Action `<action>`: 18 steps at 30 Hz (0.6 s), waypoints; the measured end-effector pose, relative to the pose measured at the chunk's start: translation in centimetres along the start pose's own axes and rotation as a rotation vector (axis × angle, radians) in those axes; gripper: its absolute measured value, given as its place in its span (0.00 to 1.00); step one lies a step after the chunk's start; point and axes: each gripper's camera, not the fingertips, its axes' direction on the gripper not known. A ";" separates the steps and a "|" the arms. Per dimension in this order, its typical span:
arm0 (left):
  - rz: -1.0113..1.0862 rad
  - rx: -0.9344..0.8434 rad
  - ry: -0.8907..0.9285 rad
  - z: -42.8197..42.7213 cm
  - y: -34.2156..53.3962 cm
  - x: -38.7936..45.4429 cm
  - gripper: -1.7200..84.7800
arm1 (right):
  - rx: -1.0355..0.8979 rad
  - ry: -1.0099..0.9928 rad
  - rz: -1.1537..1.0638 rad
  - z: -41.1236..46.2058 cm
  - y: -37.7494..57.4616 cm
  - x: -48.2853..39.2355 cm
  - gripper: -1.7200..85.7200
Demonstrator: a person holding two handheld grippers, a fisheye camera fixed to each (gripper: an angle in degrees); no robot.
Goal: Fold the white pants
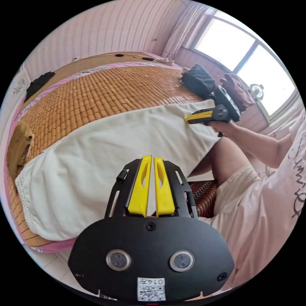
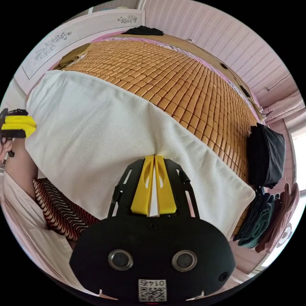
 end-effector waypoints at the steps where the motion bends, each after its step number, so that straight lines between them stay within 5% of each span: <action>1: 0.042 0.014 0.080 1.1 0.3 2.6 0.01 | -0.024 0.023 -0.029 0.3 -0.5 -0.3 0.02; 6: 0.193 -0.049 0.032 4.8 0.7 9.1 0.01 | -0.163 -0.048 -0.181 -0.7 -4.7 -0.3 0.01; 10: 0.445 -0.152 -0.277 7.6 2.6 12.4 0.01 | -0.081 -0.191 -0.238 -1.8 -10.2 -2.8 0.01; 14: 0.421 -0.081 -0.229 7.0 4.4 11.4 0.01 | -0.137 -0.069 -0.262 1.8 -13.1 -4.6 0.02; 18: 0.351 -0.068 -0.134 6.3 4.6 9.9 0.01 | -0.247 -0.222 -0.267 1.7 -14.5 -1.5 0.01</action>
